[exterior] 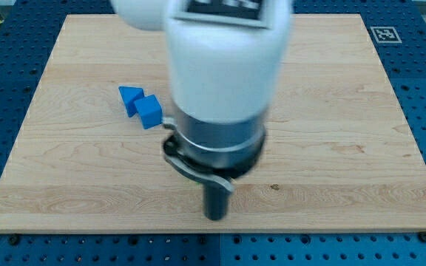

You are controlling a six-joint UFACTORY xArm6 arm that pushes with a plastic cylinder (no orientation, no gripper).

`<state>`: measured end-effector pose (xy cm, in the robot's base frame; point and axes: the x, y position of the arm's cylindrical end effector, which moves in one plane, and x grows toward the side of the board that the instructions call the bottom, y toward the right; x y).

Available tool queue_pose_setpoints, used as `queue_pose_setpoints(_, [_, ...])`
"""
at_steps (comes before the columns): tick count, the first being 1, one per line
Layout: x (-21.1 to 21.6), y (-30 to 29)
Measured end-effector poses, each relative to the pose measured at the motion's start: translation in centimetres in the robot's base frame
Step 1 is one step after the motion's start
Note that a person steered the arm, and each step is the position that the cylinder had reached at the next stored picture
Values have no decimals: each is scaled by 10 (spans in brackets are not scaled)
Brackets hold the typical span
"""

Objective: Point your arm towards the blue cube

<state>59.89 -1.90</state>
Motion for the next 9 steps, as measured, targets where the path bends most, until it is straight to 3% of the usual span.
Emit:
queue_pose_setpoints(1, [-22,-54])
queue_pose_setpoints(2, [-28,-57])
queue_pose_setpoints(3, [-76,-74])
queue_pose_setpoints(4, [-85,-81])
queue_pose_setpoints(5, [-96,-128])
queue_pose_setpoints(9, [-132,-110])
